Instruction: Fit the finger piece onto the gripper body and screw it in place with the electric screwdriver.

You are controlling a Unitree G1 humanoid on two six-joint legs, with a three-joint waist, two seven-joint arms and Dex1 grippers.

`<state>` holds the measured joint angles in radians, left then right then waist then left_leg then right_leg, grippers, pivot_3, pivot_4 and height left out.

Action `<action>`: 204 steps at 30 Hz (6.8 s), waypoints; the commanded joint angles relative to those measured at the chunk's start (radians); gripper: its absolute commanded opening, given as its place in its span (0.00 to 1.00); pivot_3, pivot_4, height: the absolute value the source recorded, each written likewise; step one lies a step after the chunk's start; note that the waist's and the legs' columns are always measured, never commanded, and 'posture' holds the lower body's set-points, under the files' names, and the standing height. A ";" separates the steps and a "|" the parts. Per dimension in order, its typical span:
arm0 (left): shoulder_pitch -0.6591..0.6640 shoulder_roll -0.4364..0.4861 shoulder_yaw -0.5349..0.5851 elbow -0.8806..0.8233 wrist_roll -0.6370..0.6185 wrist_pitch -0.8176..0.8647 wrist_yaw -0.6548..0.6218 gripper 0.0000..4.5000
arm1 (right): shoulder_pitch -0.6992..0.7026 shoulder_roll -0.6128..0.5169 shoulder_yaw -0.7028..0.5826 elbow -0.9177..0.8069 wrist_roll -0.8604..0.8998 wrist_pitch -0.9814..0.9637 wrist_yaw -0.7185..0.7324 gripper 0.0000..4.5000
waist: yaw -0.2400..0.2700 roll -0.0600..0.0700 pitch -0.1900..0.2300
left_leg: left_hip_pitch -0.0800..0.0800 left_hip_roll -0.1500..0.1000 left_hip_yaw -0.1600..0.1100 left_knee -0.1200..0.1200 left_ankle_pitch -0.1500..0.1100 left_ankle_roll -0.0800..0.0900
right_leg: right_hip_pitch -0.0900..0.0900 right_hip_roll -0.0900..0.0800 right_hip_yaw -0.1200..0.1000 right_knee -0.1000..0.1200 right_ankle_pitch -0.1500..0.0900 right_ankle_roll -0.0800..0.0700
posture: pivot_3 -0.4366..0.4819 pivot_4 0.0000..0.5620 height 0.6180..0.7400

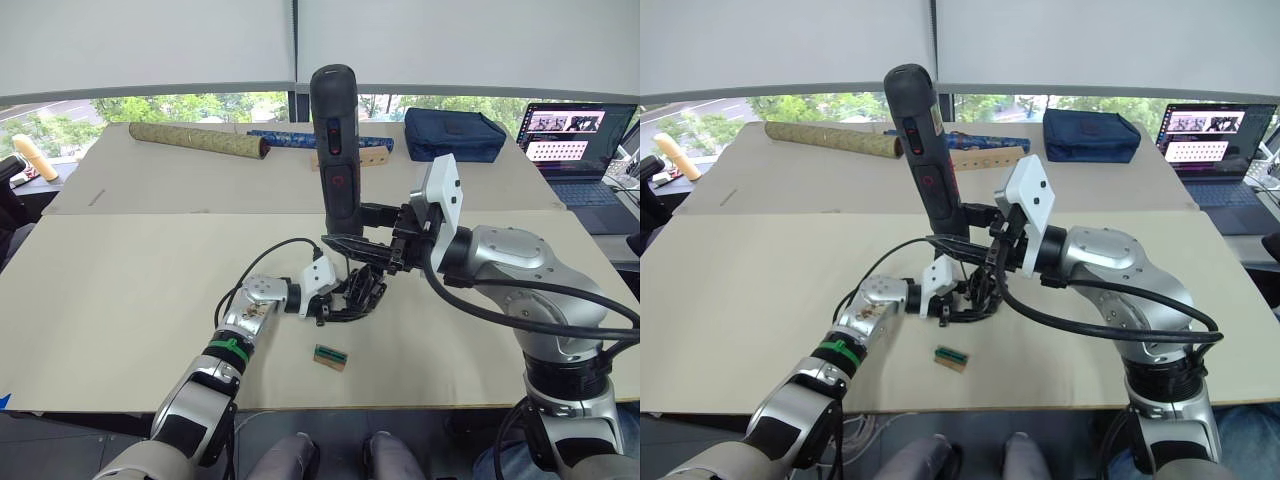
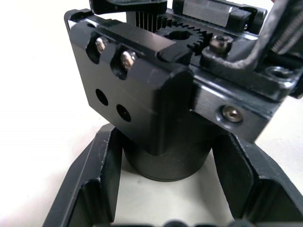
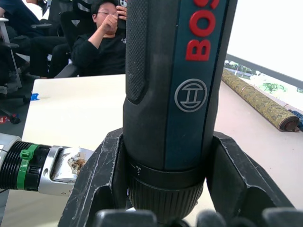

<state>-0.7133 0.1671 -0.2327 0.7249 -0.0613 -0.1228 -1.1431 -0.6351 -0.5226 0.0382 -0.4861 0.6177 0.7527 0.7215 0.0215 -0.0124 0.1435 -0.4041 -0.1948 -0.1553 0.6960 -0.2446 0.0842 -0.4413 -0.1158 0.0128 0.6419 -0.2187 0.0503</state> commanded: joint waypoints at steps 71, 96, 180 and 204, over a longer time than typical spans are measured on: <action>-0.026 -0.010 0.011 -0.014 -0.009 0.016 0.018 0.51 | 0.000 0.021 -0.056 -0.028 0.063 -0.012 -0.059 0.42 | -0.002 0.000 0.000 | 0.000 0.000 0.000 0.000 0.000 0.000 | 0.000 0.000 0.000 0.000 0.000 0.000 | 0.48 0.27 1.00; -0.021 -0.010 0.011 -0.020 -0.011 0.020 0.018 0.51 | 0.067 0.013 -0.012 -0.028 -0.035 -0.130 0.011 0.42 | -0.003 0.000 0.000 | 0.000 0.000 0.000 0.000 0.000 0.000 | 0.000 0.000 0.000 0.000 0.000 0.000 | 0.48 0.27 1.00; -0.044 -0.018 0.019 0.025 -0.008 0.000 0.027 0.51 | 0.141 0.032 0.014 -0.012 -0.077 -0.162 -0.014 0.42 | 0.002 0.000 0.000 | 0.002 0.000 0.000 0.000 0.000 -0.001 | 0.002 0.001 0.000 0.001 0.000 0.000 | 0.48 0.27 1.00; -0.077 -0.024 0.031 0.055 -0.008 -0.004 0.041 0.51 | 0.178 -0.047 0.072 0.133 -0.072 -0.118 0.066 0.42 | 0.008 0.000 -0.001 | 0.005 0.000 0.000 0.000 -0.001 -0.002 | 0.005 0.001 0.000 0.000 0.000 0.000 | 0.48 0.27 1.00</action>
<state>-0.7497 0.1469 -0.2277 0.7900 -0.0572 -0.1116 -1.1234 -0.4985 -0.5372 0.0664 -0.4198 0.5735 0.5621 0.7750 0.0296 -0.0125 0.1430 -0.3987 -0.1950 -0.1552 0.6959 -0.2452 0.0826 -0.4365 -0.1145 0.0131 0.6423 -0.2186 0.0506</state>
